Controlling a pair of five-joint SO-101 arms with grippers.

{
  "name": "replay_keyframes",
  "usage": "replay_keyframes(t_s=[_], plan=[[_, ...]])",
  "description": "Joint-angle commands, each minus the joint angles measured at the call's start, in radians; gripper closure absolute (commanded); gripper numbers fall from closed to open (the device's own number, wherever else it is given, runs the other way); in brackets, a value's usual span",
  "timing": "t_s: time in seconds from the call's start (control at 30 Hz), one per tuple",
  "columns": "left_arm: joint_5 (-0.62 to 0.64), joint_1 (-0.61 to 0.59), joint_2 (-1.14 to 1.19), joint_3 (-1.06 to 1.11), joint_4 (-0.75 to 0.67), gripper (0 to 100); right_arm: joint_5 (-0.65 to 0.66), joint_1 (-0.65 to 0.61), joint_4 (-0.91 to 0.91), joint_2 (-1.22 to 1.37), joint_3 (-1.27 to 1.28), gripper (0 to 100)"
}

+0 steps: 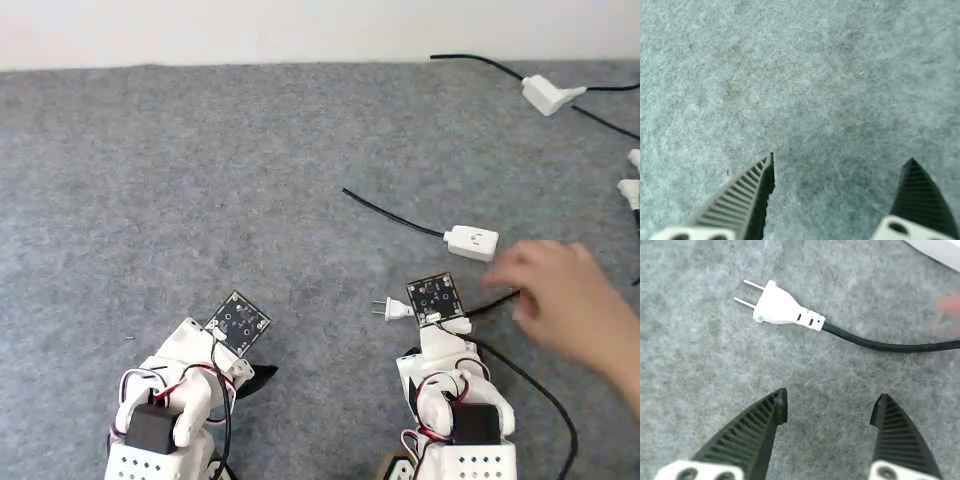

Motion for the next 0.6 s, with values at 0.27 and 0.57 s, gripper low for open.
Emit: replay_keyframes(t_s=[0.27,0.57], plan=[[-0.008,0.002,-0.017,-0.008,-0.021,63,0.011,0.01,0.005,-0.007,0.018,72.0],[-0.008,0.002,-0.017,-0.008,-0.028,63,0.011,0.01,0.005,-0.007,0.018,72.0]])
